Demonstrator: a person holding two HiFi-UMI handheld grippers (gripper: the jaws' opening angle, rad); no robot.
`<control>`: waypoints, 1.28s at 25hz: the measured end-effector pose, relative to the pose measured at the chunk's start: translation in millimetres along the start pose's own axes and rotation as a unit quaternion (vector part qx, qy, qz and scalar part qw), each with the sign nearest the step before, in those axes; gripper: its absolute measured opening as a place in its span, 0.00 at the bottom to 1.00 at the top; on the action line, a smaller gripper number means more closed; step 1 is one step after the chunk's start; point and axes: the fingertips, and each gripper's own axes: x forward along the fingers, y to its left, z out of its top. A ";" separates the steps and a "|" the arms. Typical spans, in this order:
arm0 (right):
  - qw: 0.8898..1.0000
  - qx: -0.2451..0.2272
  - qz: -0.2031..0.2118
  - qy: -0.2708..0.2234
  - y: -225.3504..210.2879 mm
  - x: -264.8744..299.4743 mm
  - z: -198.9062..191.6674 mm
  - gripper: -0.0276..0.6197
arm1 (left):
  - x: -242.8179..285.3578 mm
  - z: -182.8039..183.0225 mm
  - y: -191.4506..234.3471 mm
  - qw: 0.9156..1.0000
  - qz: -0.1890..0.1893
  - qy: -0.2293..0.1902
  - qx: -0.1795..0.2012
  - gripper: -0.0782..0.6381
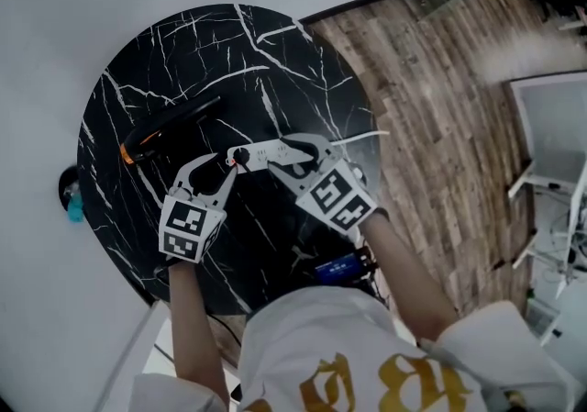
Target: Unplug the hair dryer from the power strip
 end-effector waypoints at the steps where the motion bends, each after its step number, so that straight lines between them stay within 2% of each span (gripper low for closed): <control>1: 1.000 -0.007 0.004 0.008 0.5 2.9 -3.1 0.30 | 2.5 -0.8 0.6 1.000 -0.003 0.006 0.010 0.27; 6: 0.996 -0.070 0.031 0.054 7.6 14.7 -23.3 0.38 | 13.4 -3.9 0.2 0.997 -0.021 0.037 0.062 0.31; 11: 0.990 -0.109 0.043 0.078 8.6 25.9 -32.2 0.41 | 21.4 -4.8 -0.1 0.993 -0.035 0.054 0.095 0.31; 16: 0.981 -0.145 0.063 0.108 12.7 35.1 -41.6 0.45 | 29.5 -6.6 -3.6 0.985 -0.057 0.083 0.137 0.31; 21: 0.974 -0.178 0.059 0.125 8.8 41.2 -46.1 0.45 | 37.1 -7.7 -5.5 0.977 -0.069 0.102 0.176 0.30; 32: 0.960 -0.224 0.069 0.152 6.0 49.4 -51.9 0.46 | 40.8 -6.7 -6.0 0.967 -0.089 0.114 0.207 0.30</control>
